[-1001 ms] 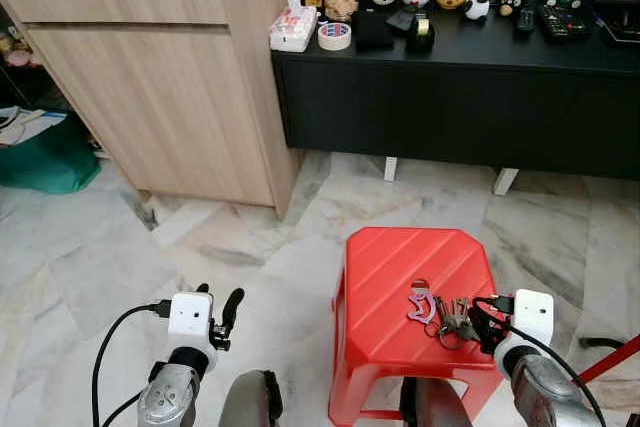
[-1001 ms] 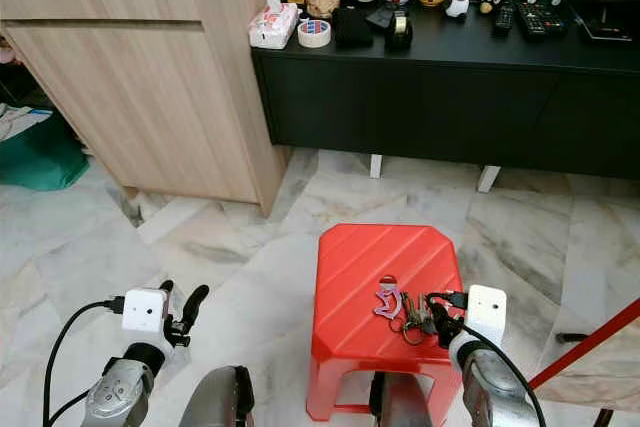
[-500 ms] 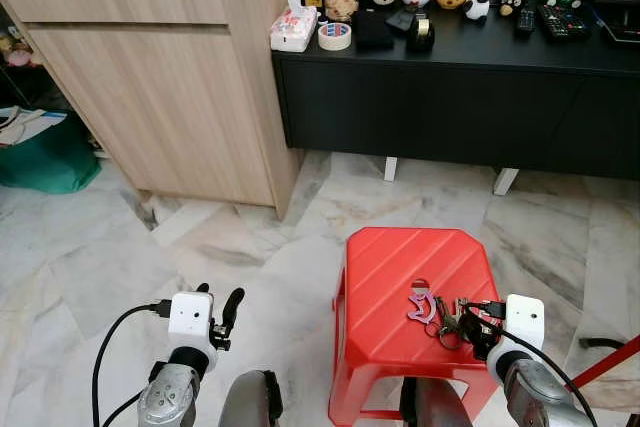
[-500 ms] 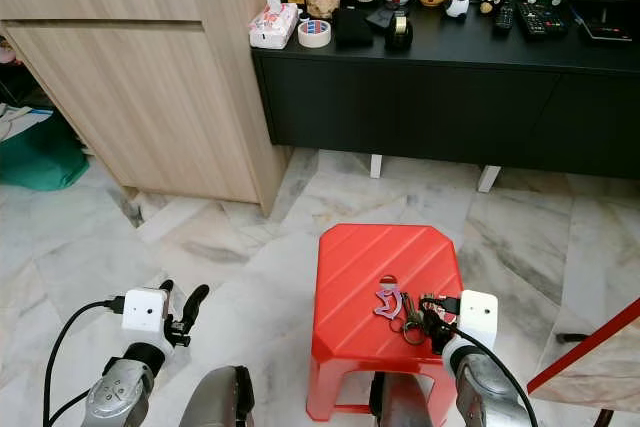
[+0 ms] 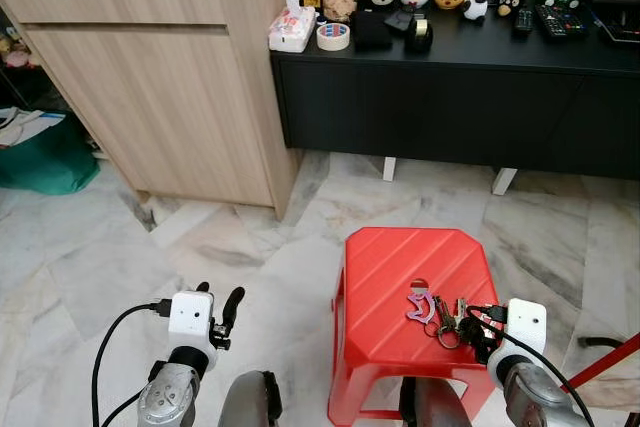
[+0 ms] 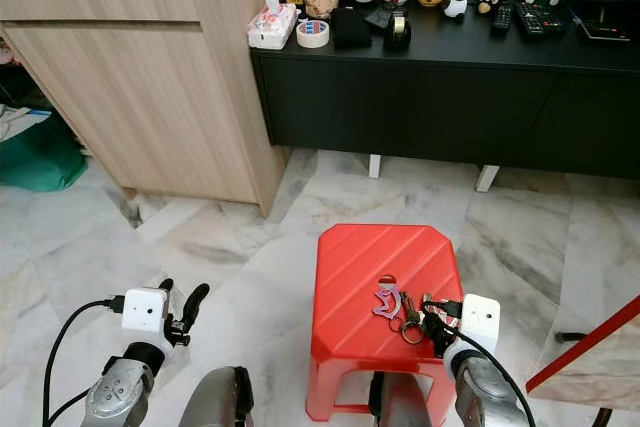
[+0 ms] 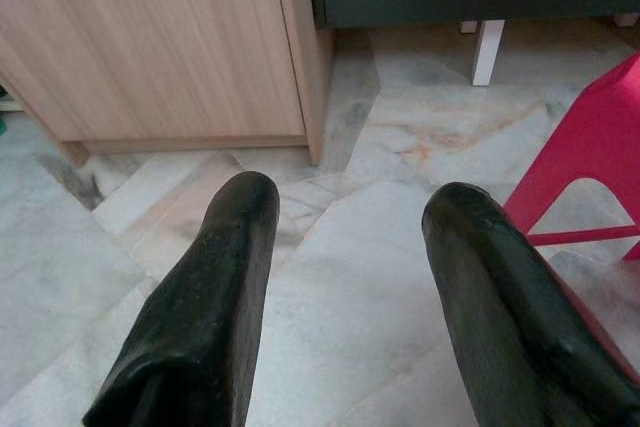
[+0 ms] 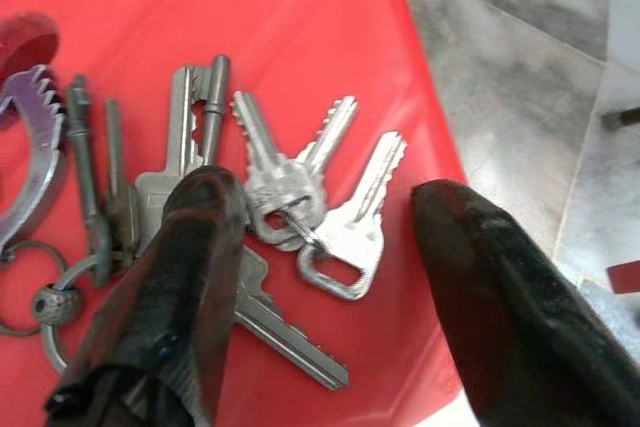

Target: Hang keys on a hook

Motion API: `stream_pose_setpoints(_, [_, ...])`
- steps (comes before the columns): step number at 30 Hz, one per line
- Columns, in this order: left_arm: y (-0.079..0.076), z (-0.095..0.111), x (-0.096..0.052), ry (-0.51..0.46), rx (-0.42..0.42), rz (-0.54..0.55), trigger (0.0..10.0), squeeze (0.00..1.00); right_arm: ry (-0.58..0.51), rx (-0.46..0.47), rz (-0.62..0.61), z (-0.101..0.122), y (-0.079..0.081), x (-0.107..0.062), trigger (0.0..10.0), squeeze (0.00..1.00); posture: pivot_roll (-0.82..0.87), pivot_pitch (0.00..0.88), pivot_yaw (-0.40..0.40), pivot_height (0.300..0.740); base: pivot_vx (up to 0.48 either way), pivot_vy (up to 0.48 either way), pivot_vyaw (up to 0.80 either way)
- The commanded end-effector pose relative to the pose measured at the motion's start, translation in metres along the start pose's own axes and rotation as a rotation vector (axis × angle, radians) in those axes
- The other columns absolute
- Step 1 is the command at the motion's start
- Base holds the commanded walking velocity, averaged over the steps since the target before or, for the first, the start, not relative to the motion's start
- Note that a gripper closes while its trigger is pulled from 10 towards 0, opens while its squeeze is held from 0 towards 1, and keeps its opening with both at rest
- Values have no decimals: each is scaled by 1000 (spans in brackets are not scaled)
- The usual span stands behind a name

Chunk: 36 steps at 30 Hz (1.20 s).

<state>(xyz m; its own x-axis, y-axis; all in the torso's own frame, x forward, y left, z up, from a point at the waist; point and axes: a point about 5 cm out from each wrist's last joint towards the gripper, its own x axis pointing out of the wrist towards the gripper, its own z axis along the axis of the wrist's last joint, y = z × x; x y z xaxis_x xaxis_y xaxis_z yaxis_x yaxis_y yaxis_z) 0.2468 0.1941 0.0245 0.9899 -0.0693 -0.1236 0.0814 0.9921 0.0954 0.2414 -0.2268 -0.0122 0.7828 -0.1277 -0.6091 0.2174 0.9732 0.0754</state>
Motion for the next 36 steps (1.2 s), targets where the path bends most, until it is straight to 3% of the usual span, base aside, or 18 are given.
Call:
stream_pose_setpoints(1, [1,-5,-4,26,26,-8,10000,0,32,7,30,-8,8,0,0,0,41,97,51,599,0,0,0])
stream_pose_setpoints(36, [0,-6,-3,27,32,-7,10000,0,15,-23,62,-3,16,4,0,0,42,90,50,599,0,0,0])
